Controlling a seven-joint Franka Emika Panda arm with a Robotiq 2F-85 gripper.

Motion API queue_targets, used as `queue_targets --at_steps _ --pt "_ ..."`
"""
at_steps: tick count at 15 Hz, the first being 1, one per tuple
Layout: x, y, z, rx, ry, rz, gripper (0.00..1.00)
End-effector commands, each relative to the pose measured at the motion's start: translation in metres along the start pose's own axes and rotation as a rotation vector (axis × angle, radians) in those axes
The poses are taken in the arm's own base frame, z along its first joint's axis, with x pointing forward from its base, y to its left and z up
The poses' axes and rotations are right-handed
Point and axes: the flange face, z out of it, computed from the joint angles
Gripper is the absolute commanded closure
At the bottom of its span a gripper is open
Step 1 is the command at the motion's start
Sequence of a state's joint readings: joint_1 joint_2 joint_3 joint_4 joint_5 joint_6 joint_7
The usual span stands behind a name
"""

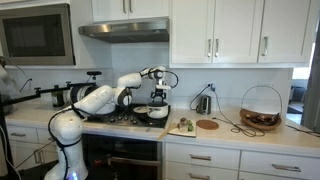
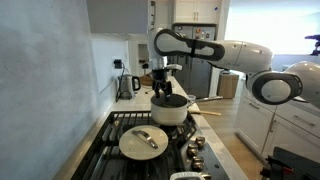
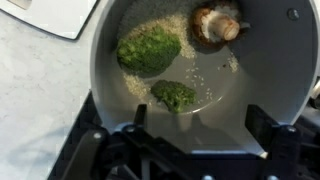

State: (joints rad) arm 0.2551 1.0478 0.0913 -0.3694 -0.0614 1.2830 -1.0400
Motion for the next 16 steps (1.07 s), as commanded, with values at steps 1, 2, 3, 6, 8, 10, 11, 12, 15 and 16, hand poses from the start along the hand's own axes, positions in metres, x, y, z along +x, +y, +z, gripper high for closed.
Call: queue_targets --at_steps 1,2,3,6,8,10,11,12,15,16 --pt "-0.006 -0.005 -0.026 -0.051 -0.018 0.001 0.0" --pt "-0.008 -0.006 -0.032 -0.063 -0.023 0.005 0.0" --pt "-0.011 -0.008 -0.041 -0.077 -0.027 0.008 0.0" --pt "-0.016 -0.016 -0.065 -0.118 -0.029 0.014 0.0" --pt "-0.018 -0.024 -0.082 -0.14 -0.034 0.026 0.0" --pt "-0.019 -0.032 -0.098 -0.164 -0.036 0.026 0.0" --pt "-0.019 -0.036 -0.106 -0.176 -0.035 0.027 0.0" --pt "-0.019 -0.04 -0.114 -0.188 -0.033 0.032 0.0" --pt "-0.023 -0.052 -0.14 -0.231 -0.027 0.038 0.0" --pt "-0.024 -0.057 -0.149 -0.249 -0.026 0.041 0.0"
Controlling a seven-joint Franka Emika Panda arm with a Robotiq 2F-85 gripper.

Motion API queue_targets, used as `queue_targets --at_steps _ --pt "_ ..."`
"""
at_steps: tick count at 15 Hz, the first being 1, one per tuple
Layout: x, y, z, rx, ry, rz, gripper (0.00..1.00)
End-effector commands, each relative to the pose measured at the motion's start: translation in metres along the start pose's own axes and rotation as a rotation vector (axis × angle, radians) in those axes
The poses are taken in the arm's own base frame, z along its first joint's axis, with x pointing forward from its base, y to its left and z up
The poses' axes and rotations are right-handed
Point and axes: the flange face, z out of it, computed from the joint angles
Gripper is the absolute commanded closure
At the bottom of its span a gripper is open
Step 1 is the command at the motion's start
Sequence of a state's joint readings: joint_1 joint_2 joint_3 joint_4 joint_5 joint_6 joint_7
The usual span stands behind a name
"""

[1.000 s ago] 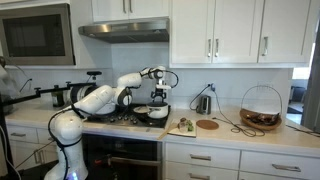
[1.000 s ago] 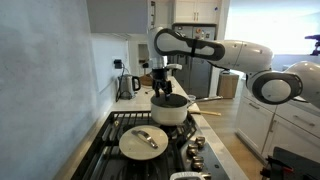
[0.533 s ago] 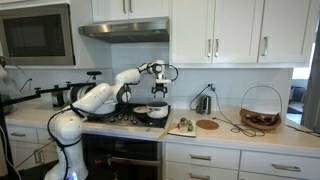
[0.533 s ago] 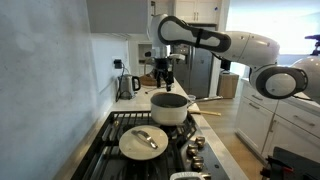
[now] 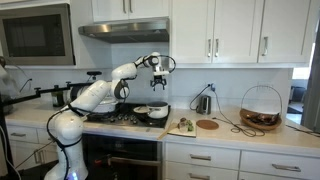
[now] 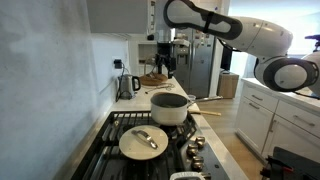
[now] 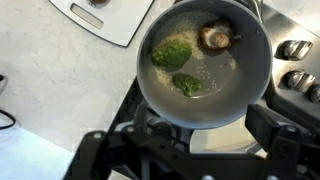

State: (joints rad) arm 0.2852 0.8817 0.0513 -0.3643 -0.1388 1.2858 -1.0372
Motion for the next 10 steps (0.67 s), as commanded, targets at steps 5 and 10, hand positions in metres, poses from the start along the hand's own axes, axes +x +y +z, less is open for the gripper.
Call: queue_targets --at_steps 5,10 --pt "-0.009 -0.012 -0.047 -0.065 0.013 0.012 0.0" --pt "-0.011 -0.013 -0.053 -0.072 0.014 0.015 0.0"
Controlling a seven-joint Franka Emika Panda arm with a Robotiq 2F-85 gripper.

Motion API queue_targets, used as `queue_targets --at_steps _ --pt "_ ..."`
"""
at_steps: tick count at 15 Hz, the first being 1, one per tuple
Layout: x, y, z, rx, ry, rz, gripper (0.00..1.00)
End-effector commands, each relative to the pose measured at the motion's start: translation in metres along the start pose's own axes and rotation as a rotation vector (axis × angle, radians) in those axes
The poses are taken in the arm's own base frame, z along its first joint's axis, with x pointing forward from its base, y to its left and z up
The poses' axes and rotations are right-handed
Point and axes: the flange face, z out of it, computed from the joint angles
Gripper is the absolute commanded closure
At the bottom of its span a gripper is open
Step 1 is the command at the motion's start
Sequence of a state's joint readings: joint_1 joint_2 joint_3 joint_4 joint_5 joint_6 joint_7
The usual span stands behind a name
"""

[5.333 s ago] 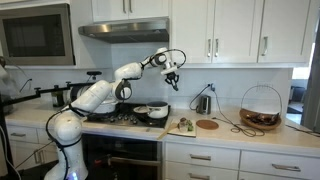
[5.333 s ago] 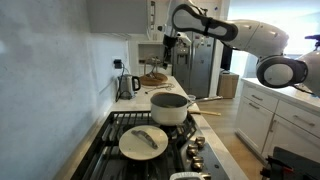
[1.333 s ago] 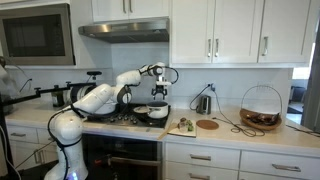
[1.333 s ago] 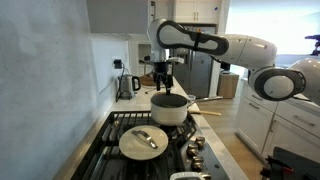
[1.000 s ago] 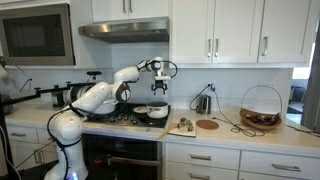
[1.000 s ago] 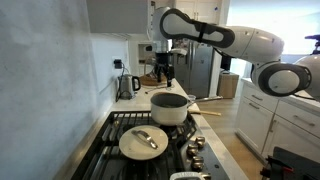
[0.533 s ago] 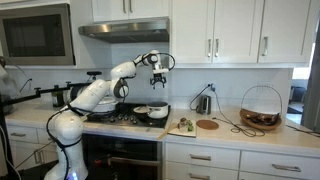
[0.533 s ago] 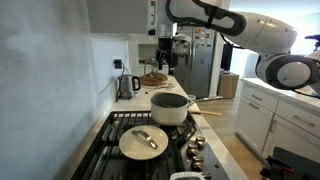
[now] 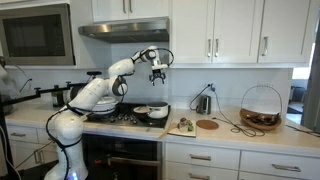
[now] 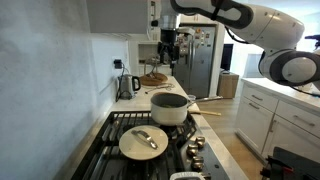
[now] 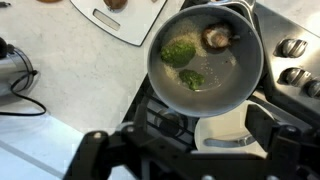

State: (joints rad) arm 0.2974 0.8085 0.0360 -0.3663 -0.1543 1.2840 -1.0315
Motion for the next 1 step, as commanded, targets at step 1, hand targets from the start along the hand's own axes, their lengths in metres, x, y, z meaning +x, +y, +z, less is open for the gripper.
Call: queue_targets --at_steps 1 --pt "0.0002 0.0 -0.0008 0.001 0.0 0.0 0.0"
